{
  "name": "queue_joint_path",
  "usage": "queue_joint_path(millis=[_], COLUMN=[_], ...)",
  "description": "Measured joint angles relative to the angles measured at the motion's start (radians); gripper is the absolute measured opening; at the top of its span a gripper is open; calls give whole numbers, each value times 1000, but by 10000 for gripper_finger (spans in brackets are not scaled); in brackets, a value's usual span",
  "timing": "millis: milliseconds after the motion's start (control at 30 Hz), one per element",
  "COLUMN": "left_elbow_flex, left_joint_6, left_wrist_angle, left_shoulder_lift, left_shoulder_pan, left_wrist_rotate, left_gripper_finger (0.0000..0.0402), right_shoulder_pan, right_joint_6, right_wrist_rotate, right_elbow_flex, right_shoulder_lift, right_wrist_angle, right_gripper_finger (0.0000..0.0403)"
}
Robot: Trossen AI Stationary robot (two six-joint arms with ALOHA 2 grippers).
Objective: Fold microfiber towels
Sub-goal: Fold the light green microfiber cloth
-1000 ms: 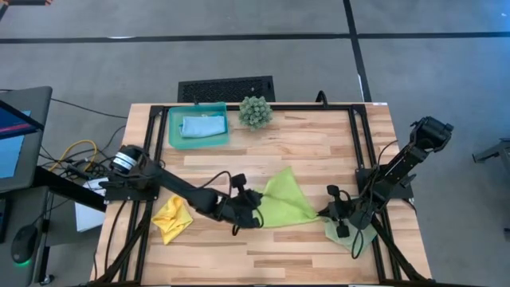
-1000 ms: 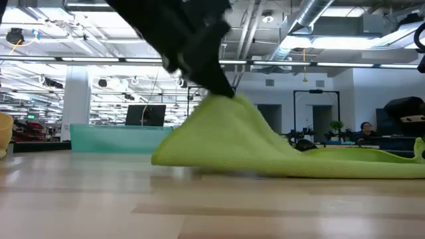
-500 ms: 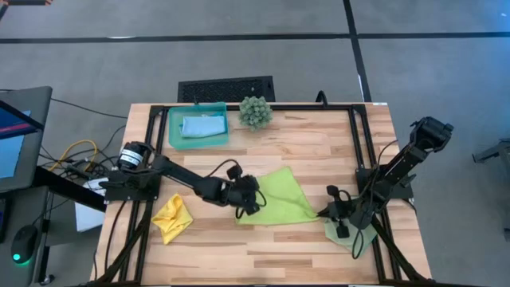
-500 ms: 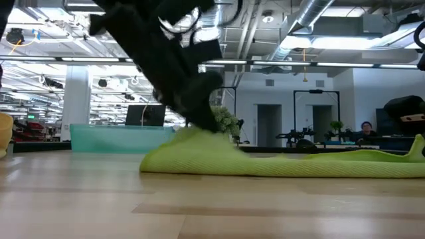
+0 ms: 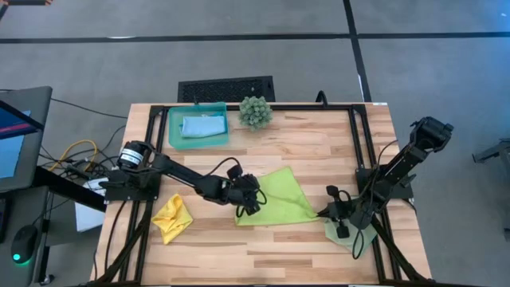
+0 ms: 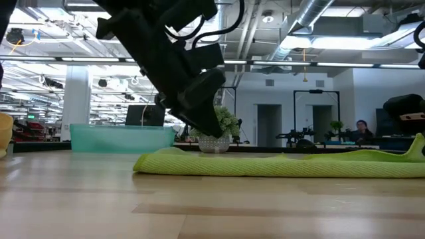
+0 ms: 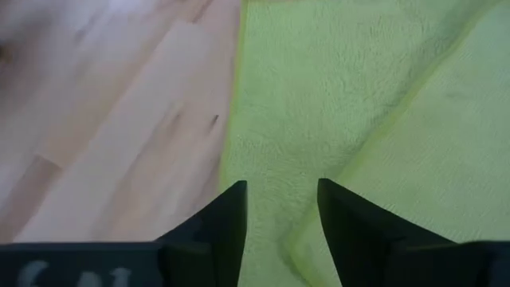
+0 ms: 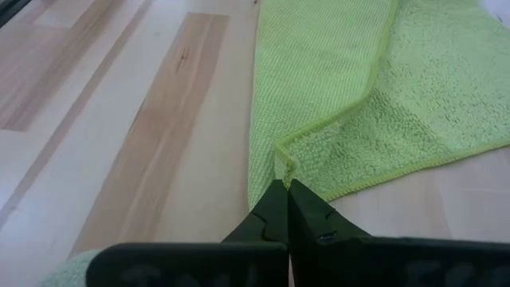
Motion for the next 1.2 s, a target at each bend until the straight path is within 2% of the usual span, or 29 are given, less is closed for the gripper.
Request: queue_joint_path(millis=[233, 433, 700, 767, 900, 967, 1200], left_elbow_flex=[1, -2, 1, 1, 1, 1, 1], left_joint_6=[-192, -177, -119, -107, -99, -107, -96], left_wrist_angle=[29, 37, 32, 23, -1, -4, 5], left_shoulder_lift=[42, 84, 91, 84, 49, 32, 20], left_shoulder_pan=[30, 43, 41, 42, 41, 40, 30], left_wrist_rotate=[56, 90, 86, 120, 275, 313, 293], left_gripper_finger=[115, 98, 96, 96, 96, 96, 96], right_shoulder_pan=[0, -1, -1, -1, -1, -1, -1], right_joint_6=[0, 0, -7, -3, -1, -1, 0], right_wrist_rotate=[0, 0, 5, 5, 5, 5, 5], right_elbow_flex=[0, 0, 0, 0, 0, 0, 0], right_shoulder_lift=[0, 0, 0, 0, 0, 0, 0], right_wrist_angle=[0, -1, 0, 0, 1, 4, 12], right_gripper_finger=[11, 11, 11, 11, 11, 11, 11])
